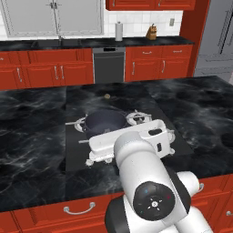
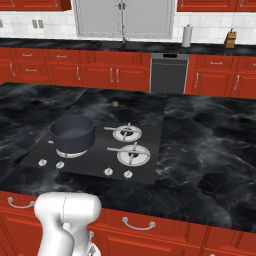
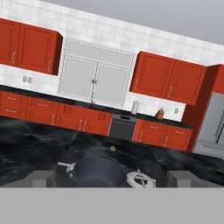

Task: Turn on the burner for the pot on the stove. Wait thirty seconds for the pot to heat up. Then add the garlic to the pot.

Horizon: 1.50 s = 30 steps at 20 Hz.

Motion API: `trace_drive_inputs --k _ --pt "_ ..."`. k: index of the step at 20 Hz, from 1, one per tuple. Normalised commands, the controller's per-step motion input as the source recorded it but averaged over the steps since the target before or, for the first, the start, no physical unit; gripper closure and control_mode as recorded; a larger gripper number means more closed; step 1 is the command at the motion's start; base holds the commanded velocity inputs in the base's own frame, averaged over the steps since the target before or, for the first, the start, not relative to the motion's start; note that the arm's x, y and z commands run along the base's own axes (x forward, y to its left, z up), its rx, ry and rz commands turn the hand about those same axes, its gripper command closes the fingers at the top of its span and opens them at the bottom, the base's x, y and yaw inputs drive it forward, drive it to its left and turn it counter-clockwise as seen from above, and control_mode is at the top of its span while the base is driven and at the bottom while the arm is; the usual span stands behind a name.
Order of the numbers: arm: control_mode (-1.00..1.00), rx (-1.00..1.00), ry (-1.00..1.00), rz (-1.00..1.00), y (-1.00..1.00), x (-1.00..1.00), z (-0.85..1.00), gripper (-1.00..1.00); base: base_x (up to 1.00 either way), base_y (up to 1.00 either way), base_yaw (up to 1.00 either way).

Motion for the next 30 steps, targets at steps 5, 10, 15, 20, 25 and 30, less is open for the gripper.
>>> trace_drive_inputs --k 5,10,15,20,25,30 --pt "-1.00 0.00 0.00 0.00 0.00 0.00 0.00 -1.00 0.00 0.00 0.00" --pt "-1.00 0.00 0.00 0.00 0.00 0.00 0.00 -1.00 0.00 0.00 0.00" --pt "-1.00 0.00 0.00 0.00 0.00 0.00 0.00 -1.00 0.00 0.00 0.00" --pt "-1.00 0.00 0.00 0.00 0.00 0.00 0.00 -1.00 0.00 0.00 0.00" --pt "-1.00 0.00 0.00 0.00 0.00 0.00 0.00 -1.00 0.00 0.00 0.00" --pt "-1.00 0.00 0.00 0.00 0.00 0.00 0.00 -1.00 0.00 0.00 0.00"
